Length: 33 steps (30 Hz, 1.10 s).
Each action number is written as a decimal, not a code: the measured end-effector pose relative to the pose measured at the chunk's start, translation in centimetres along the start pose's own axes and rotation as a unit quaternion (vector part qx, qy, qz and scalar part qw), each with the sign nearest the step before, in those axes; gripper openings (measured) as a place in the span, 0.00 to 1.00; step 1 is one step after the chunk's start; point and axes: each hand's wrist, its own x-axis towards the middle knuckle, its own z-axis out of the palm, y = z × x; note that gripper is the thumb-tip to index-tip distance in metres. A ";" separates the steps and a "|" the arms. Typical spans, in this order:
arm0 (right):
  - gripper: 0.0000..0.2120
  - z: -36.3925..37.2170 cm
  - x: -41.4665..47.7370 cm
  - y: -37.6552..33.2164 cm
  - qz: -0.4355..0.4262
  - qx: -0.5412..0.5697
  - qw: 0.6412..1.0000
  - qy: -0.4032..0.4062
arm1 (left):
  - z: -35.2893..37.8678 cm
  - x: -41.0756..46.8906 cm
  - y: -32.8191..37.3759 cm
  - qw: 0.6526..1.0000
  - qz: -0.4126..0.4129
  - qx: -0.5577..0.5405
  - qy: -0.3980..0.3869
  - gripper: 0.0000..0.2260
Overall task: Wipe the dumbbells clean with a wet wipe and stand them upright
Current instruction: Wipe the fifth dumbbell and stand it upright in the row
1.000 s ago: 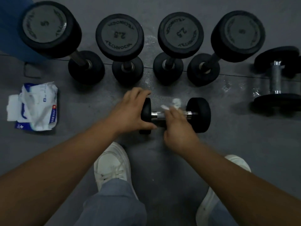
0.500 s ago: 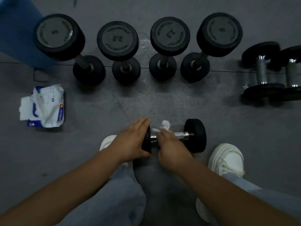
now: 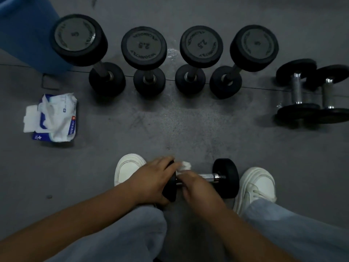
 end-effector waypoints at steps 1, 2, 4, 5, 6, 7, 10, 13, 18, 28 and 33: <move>0.26 -0.5 0.1 0.6 0.007 -0.058 0.998 -0.013 | 0.1 0.1 -0.3 1.000 -0.002 -0.011 0.002 0.52; 0.32 -1.0 0.5 1.5 0.025 -0.130 0.991 -0.034 | -0.1 0.4 -0.7 1.000 -0.008 -0.026 -0.005 0.52; 0.34 -2.2 1.7 1.9 0.066 -0.234 0.967 -0.073 | -1.2 1.7 -1.8 0.997 -0.026 -0.064 -0.032 0.51; 0.31 -2.8 2.6 1.5 0.070 -0.250 0.962 -0.084 | -1.9 2.4 -2.2 0.995 -0.036 -0.081 -0.051 0.50; 0.26 -3.5 3.6 0.9 0.063 -0.260 0.958 -0.100 | -2.6 3.0 -2.5 0.993 -0.040 -0.090 -0.068 0.50; 0.22 -4.2 4.7 0.5 0.053 -0.272 0.953 -0.121 | -3.2 3.6 -2.9 0.991 -0.040 -0.093 -0.083 0.49; 0.16 -6.2 7.2 0.4 0.034 -0.286 0.945 -0.152 | -5.0 4.8 -3.7 0.992 -0.034 -0.081 -0.096 0.47; 0.16 -8.6 10.3 0.2 0.030 -0.304 0.945 -0.116 | -7.9 6.4 -5.1 0.999 -0.015 -0.026 -0.040 0.48; 0.12 -13.0 16.9 -0.9 -0.003 -0.332 0.943 0.019 | -12.3 9.9 -8.0 0.993 -0.008 0.063 0.095 0.49; 0.36 -11.1 17.9 -1.2 -0.022 -0.185 0.978 0.090 | -12.8 11.1 -8.8 0.982 -0.093 0.044 0.160 0.49; 0.36 -10.3 15.0 -0.2 0.023 -0.127 0.985 0.111 | -12.1 9.8 -7.2 0.969 -0.106 0.038 0.221 0.46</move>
